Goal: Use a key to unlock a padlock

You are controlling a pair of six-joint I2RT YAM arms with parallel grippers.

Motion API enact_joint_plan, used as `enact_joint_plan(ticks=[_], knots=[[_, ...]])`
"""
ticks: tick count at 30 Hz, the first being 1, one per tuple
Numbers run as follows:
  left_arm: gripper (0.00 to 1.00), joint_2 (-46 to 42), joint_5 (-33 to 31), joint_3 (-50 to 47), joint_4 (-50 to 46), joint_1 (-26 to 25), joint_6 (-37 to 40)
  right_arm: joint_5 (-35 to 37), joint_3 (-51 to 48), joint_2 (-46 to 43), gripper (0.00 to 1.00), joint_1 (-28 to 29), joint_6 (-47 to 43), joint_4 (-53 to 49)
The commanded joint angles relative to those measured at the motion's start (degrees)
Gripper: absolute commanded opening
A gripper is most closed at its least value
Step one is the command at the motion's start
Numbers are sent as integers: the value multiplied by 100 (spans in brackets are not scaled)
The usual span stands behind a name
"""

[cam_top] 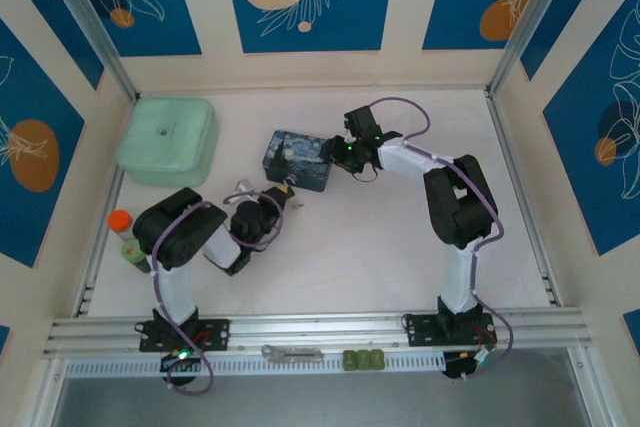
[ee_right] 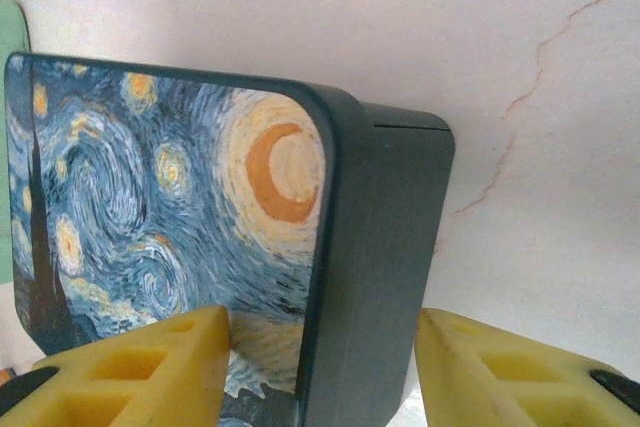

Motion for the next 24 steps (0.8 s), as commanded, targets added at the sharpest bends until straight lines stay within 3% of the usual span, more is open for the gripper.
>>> enact_joint_plan(ticks=[1,12,24], knots=[[0,7,-215,493,288,-55,285,133,97,115,50,44,-81,-283],[0,113,-1223,457,286,-370,245,123,305,323,50,149,-142,-373],[0,219,-1828,365,286,-274,227,343,458,459,50,287,-265,-614]])
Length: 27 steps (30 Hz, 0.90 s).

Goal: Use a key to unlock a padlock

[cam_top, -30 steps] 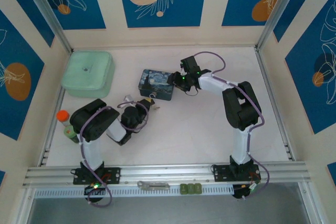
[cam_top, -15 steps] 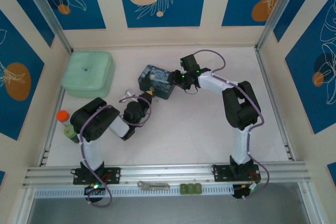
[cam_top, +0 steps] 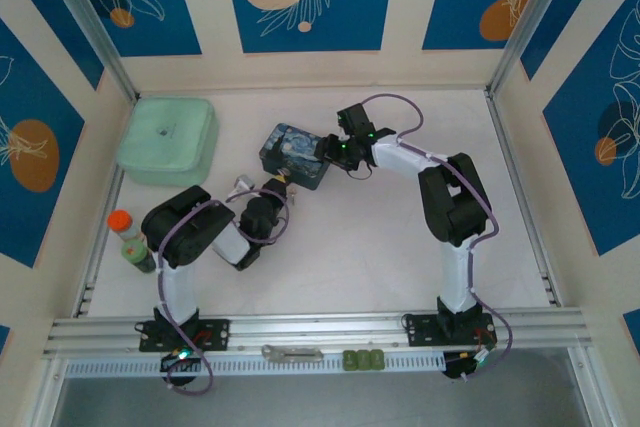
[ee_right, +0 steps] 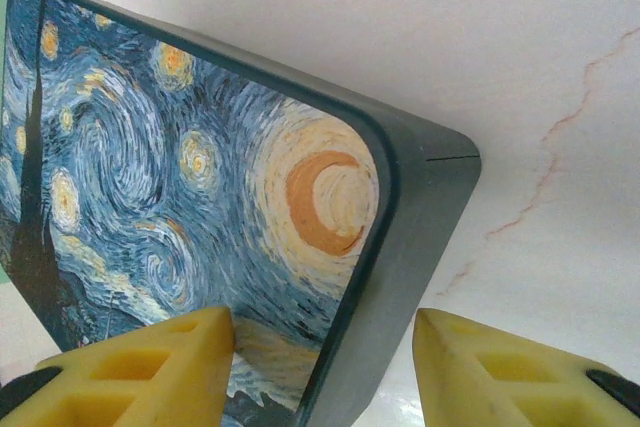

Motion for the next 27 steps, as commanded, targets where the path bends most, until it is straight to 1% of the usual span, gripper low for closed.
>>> enact_joint_plan(ticks=[1,5,13,24,27], knots=[[0,-17,-335,-65,334,69,22,203,65,225,50,95,-135,-418],[0,34,-388,-109,334,169,-124,260,52,203,50,99,-116,-449],[0,38,-856,-82,334,268,-316,352,108,190,50,139,-136,-500],[0,-382,-521,-284,334,660,-65,410,151,255,49,156,-178,-555],[0,-363,-179,-250,334,701,-17,356,163,270,50,164,-164,-504]])
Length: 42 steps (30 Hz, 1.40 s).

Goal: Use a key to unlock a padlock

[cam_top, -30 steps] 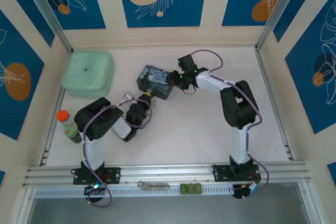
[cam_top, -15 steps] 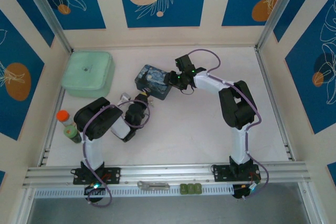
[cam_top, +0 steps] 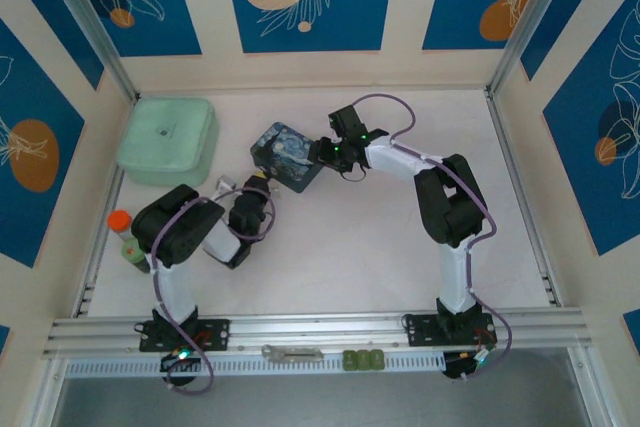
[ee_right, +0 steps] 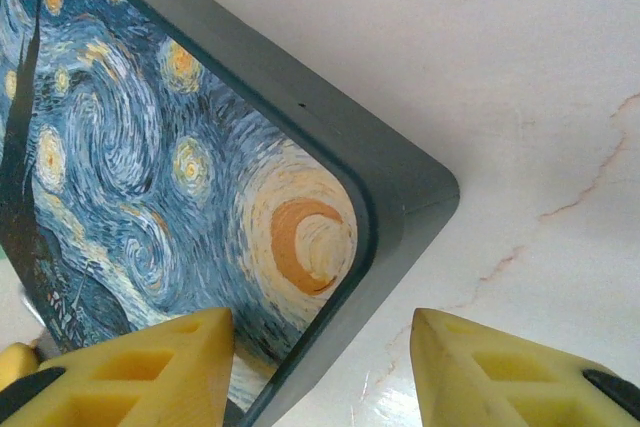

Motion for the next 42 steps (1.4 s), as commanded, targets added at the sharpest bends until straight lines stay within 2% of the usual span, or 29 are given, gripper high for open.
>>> enact_joint_plan(ticks=[1,4,6,10,13,19,21,24,25,31,34,37,42], knots=[[0,-101,311,35,332,86,125,196,41,208,51,-26,-77,-381],[0,44,833,174,332,14,53,240,-88,-15,63,-14,-125,-254],[0,-32,839,124,332,-67,176,248,-204,-187,67,-31,-128,-186],[0,-399,842,-199,332,42,445,99,-312,-419,70,-54,-127,-115],[0,-693,1301,-375,332,173,656,13,-295,-522,70,-58,-268,-241],[0,-1096,2435,-691,239,322,611,-160,-619,-1041,72,-117,-824,-496],[0,-1288,2861,-657,-177,316,622,-227,-727,-1203,75,-141,-1016,-649],[0,-1674,3302,-624,-829,257,788,-210,-952,-1437,89,-187,-1205,-892],[0,-1838,3441,-576,-1187,228,872,-230,-1067,-1520,99,-219,-1242,-923],[0,-2537,4085,131,-3238,-171,1740,-296,-1616,-1977,99,-612,-1219,-1000],[0,-2255,4587,504,-3481,-311,1897,-203,-1819,-2219,99,-895,-1176,-1005],[0,-1623,5004,826,-3121,-534,1753,-223,-1956,-2432,99,-1236,-1139,-940],[0,-622,5092,1419,-2643,-1037,1458,-226,-2179,-2743,99,-1668,-1004,-847]])
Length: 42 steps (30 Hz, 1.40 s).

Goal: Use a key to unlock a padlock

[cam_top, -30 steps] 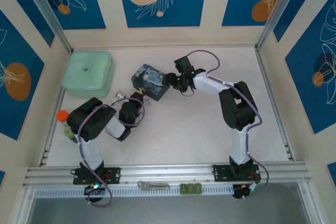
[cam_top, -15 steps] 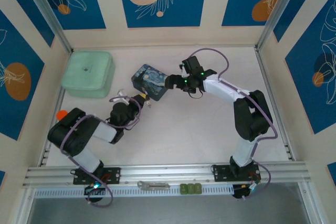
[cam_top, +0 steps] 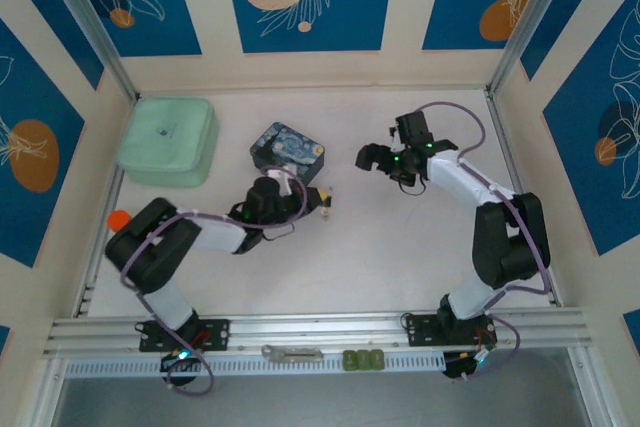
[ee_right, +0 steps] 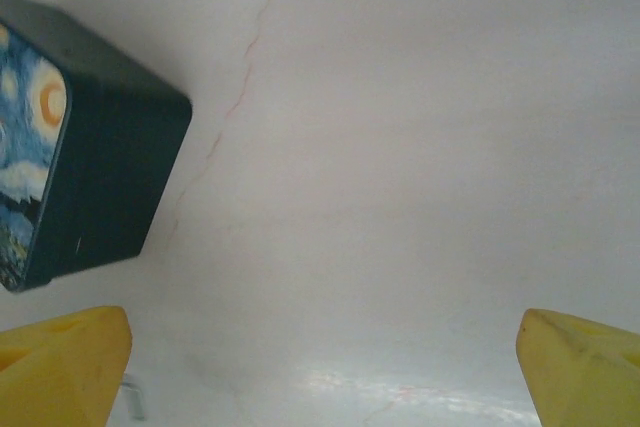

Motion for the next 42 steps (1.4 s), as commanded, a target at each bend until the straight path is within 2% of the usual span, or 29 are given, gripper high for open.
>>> enact_joint_plan(ticks=[1,12,13,15,18,23,25,27,28,30,36,39,42], knots=[[0,487,283,371,380,-324,-163,-106,-203,-311,99,-187,130,84],[0,1162,-377,310,584,-458,-491,-358,-319,-320,99,-299,286,216],[4,1163,-457,274,563,-456,-488,-363,-310,-308,99,-297,298,234],[19,1128,-576,224,508,-451,-450,-363,-326,-320,99,-289,317,281],[47,1002,-710,179,382,-448,-371,-306,-319,-324,99,-269,318,313],[70,549,-986,-8,12,-401,-149,-232,-292,-278,99,-253,275,251],[75,266,-1100,-134,-107,-345,-43,-224,-283,-259,99,-260,257,236],[87,-120,-1207,-216,-439,-263,162,-210,-283,-241,99,-253,243,229],[98,-349,-1236,-204,-695,-202,325,-194,-283,-232,99,-249,220,224],[100,-780,-1296,-114,-1267,-101,690,-105,-292,-215,99,-246,161,233],[100,-1980,-1675,371,-3146,294,2448,488,-283,-36,99,-359,-635,346],[100,-2460,-2131,594,-4033,695,3303,661,-298,-29,99,-492,-1239,523],[99,-2770,-2595,771,-4704,1273,3707,1123,-347,-52,99,-543,-1778,757]])
